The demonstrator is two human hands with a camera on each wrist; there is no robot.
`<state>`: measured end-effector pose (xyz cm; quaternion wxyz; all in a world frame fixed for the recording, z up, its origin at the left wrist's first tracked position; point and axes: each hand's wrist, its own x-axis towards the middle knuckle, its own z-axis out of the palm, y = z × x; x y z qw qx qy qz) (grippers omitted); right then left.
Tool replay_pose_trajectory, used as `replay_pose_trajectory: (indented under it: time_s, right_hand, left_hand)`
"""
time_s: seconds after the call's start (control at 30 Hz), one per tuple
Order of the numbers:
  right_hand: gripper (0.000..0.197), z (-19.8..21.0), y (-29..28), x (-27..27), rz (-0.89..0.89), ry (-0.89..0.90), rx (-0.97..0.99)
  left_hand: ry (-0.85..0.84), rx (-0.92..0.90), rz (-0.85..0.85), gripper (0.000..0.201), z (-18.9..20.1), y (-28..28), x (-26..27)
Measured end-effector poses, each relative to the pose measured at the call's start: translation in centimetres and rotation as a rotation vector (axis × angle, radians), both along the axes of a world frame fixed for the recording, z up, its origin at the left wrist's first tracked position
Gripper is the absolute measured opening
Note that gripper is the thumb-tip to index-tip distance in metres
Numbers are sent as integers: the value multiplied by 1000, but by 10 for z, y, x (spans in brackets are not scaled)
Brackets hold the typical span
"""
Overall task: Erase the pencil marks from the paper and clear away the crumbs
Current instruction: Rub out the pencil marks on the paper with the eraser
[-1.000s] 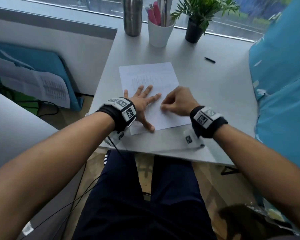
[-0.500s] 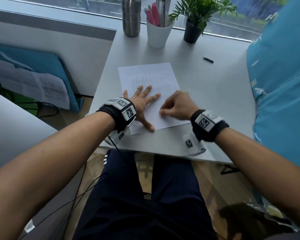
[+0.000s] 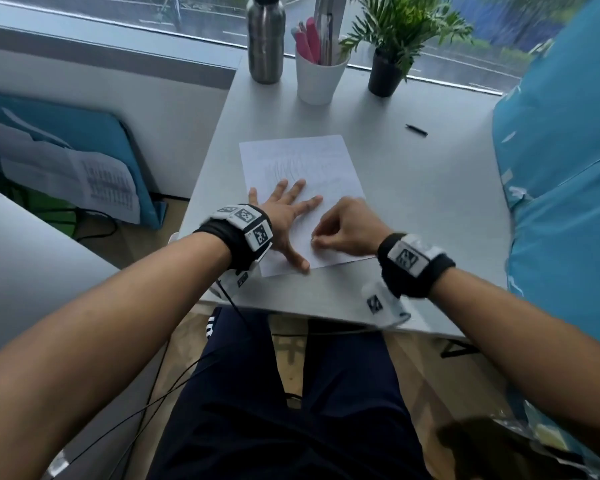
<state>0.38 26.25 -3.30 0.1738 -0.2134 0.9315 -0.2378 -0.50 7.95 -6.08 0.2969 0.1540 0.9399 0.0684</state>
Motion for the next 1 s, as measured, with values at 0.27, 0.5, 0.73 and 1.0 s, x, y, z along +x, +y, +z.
replay_pose_trajectory:
  time_s: [0.27,0.5,0.73,1.0]
  right_hand:
    - [10,4,-11,-3,13,20,6]
    - [8,4,-14,1,-22,36,-13]
    - [10,8,-2,-25,-172,92,-22]
    - [9,9,-3,-30,-192,109,-48]
  left_hand:
    - [1,1,4,146,-1,0,0]
    - [6,4,0,146,-1,1,0]
    - [2,4,8,146,0,1,1]
    - [-5,12,9,145,2,1,3]
